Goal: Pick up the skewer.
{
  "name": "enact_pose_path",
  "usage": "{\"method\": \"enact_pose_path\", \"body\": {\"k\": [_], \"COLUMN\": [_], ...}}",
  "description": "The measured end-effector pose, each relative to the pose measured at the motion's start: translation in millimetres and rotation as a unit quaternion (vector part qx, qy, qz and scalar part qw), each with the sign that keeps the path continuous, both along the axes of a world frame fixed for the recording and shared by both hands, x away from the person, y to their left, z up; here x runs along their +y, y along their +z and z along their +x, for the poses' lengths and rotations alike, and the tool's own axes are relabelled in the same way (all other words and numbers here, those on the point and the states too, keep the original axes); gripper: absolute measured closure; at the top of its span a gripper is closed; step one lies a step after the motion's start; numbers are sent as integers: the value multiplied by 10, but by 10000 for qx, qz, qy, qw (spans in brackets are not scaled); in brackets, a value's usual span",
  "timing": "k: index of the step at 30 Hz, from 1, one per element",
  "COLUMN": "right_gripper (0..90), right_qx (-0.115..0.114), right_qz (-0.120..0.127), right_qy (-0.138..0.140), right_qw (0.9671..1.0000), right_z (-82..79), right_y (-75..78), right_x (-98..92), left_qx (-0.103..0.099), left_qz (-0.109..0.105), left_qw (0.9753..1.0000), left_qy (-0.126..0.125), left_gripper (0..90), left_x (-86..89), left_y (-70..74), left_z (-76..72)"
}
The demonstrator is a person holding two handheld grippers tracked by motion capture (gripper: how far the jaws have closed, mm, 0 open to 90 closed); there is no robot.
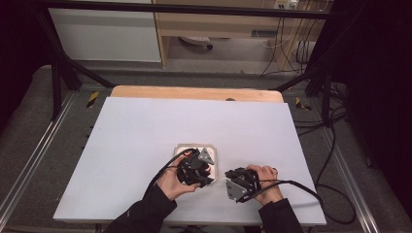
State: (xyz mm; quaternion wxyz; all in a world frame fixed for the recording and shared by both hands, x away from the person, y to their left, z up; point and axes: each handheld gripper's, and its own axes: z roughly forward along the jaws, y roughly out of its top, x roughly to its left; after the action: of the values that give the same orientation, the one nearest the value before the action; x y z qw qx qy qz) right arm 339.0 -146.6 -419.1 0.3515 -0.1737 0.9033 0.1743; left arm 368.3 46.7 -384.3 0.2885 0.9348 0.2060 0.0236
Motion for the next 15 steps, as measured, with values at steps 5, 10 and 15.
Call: {"method": "enact_pose_path", "body": {"k": [5, 10, 15], "right_gripper": [890, 890, 888], "right_qx": [-65, -159, -242], "right_qz": [-194, -415, -581], "right_qy": [55, 100, 150], "right_qw": [9998, 9990, 9979], "right_z": [-1, -12, -21], "right_y": [-12, -34, -46], "right_x": [48, 81, 105], "left_qx": [84, 142, 41], "left_qz": [291, 514, 637], "left_qw": [9995, 9985, 9979], "left_qy": [-65, -127, -127], "left_gripper": [779, 838, 884], "left_x": [-95, -191, -238], "left_y": [-45, -129, -165], "left_z": [23, 27, 5]}}
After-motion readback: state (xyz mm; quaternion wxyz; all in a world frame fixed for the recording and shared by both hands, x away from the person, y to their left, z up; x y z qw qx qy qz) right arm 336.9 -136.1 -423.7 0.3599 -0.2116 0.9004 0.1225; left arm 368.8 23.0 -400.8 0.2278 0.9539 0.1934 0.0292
